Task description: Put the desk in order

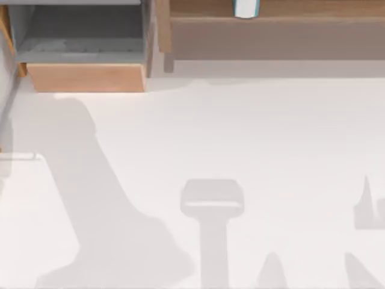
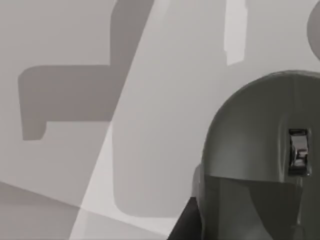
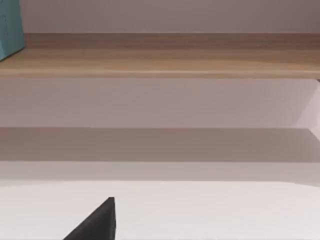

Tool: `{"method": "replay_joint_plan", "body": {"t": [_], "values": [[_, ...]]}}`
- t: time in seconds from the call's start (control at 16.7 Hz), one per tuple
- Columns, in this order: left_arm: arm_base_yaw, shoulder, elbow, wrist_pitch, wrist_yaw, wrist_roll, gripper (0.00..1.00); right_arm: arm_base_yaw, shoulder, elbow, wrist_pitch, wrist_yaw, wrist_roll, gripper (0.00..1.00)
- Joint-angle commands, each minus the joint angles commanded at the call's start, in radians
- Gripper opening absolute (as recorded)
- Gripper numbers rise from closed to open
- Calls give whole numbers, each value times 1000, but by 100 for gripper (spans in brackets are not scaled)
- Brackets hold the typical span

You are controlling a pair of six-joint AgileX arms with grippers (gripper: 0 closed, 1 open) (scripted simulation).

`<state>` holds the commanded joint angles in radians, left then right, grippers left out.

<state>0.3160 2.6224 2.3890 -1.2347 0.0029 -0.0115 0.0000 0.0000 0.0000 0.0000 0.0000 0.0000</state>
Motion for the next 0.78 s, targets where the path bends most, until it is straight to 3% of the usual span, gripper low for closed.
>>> {"method": "replay_joint_plan", "body": {"t": [0.78], "values": [[6,-53,-5,1,-1,21,0,0,0,0,0,0,0,100]]}}
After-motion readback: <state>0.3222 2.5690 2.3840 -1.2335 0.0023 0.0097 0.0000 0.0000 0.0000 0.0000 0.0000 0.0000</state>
